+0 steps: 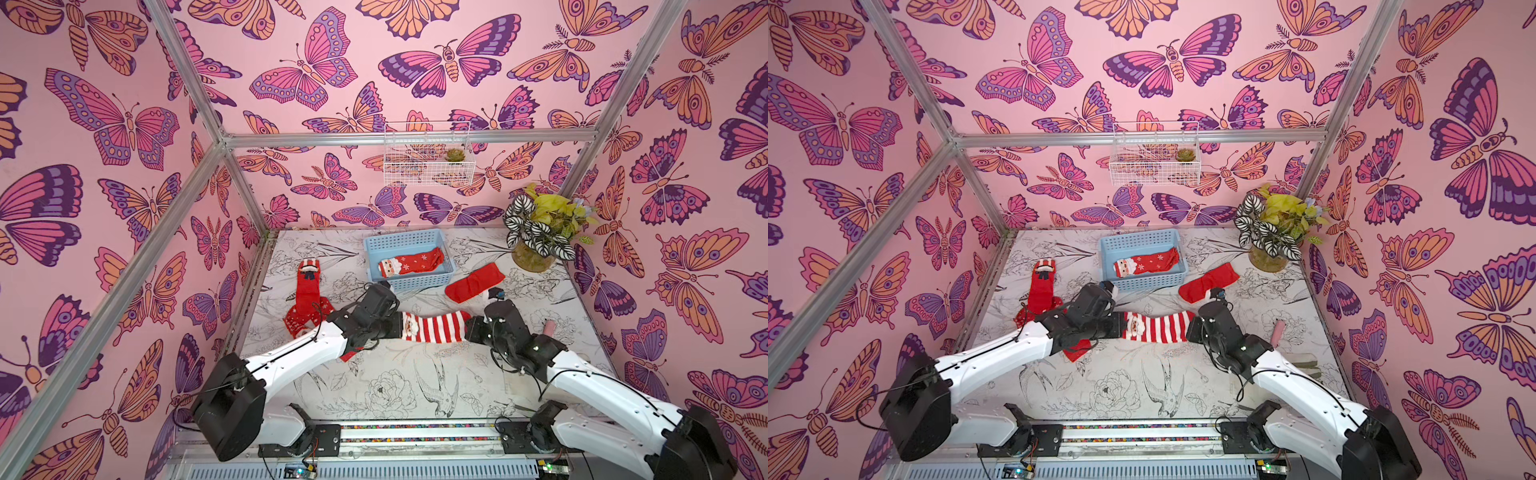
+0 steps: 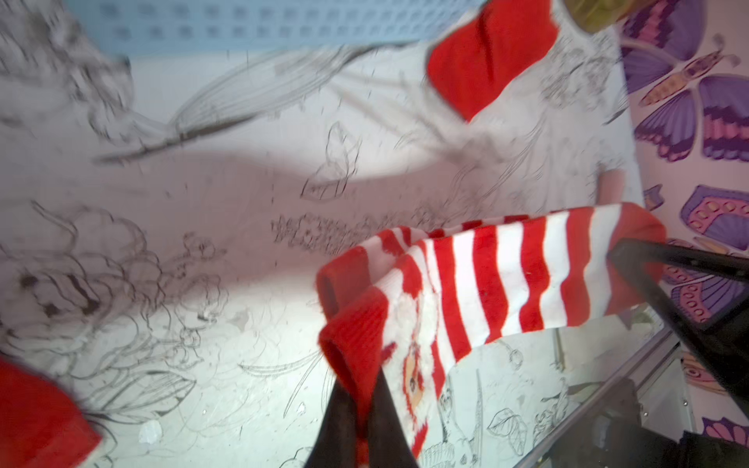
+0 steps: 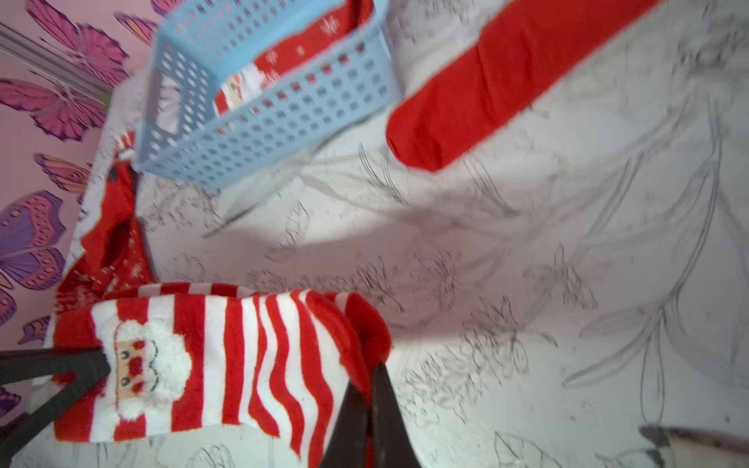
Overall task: Place the socks together as a pair
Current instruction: Pick up a pair of socks from the center of the board, then place a pair of socks in the bin.
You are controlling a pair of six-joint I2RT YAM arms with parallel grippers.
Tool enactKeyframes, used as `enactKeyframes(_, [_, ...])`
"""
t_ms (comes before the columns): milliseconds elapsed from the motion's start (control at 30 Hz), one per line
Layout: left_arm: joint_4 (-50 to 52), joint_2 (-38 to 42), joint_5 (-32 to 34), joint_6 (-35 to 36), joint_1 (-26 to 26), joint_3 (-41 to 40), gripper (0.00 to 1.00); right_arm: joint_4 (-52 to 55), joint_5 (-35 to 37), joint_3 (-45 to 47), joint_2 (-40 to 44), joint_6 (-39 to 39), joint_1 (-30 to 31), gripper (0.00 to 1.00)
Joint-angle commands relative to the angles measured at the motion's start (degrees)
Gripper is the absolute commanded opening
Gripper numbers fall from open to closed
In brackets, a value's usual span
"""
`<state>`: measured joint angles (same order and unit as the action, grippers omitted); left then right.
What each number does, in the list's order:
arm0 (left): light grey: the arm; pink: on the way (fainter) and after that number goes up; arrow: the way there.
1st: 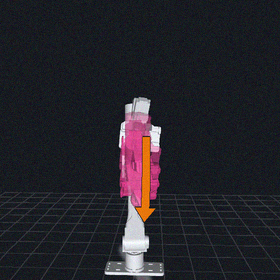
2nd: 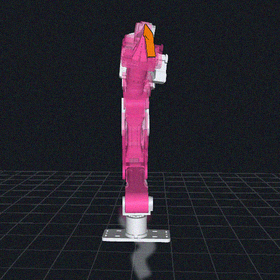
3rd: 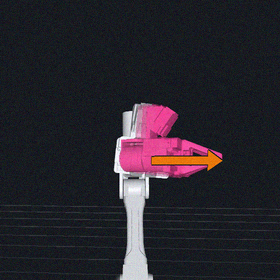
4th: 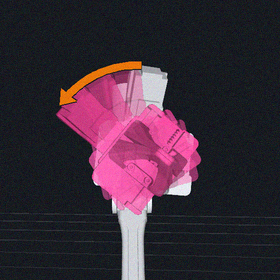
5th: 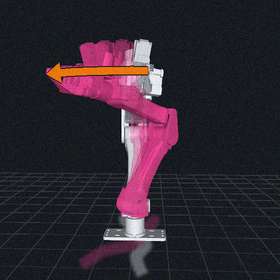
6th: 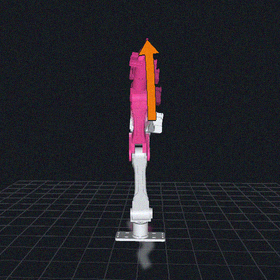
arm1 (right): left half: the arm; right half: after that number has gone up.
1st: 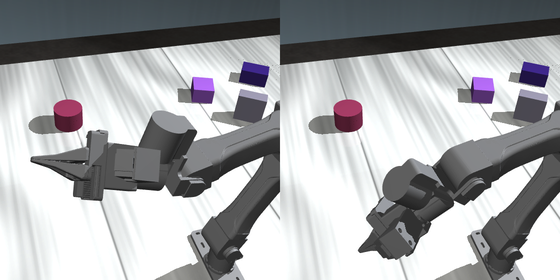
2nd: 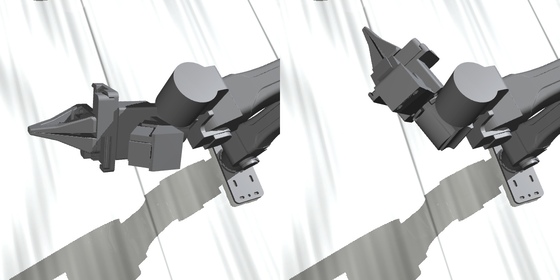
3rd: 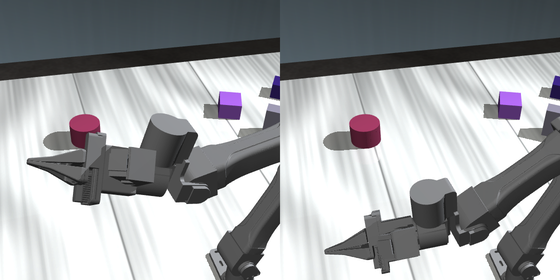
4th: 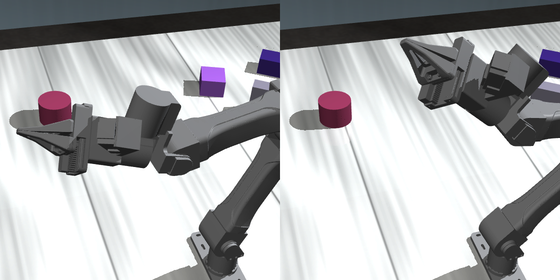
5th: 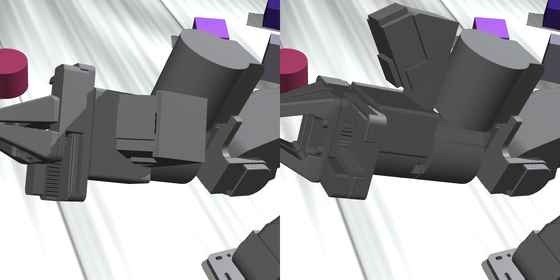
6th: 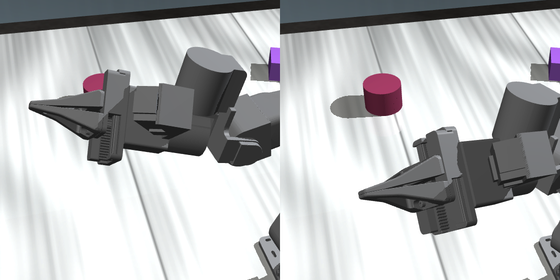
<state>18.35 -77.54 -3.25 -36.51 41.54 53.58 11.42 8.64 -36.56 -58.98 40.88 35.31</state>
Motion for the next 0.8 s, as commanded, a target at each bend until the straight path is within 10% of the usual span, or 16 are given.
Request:
enactKeyframes(0, [8.1, -0.3, 5.4, 6.0, -2.7, 6.5, 0.00, 1.5, 3.4, -9.3, -4.1, -6.6, -1.4, 0.00])
enactKeyframes(767, [10.9, -39.4, -0.1, 21.0, -19.4, 46.2, 0.00, 1.8, -2.0, -58.3, -56.7, -16.6, -12.5, 0.00])
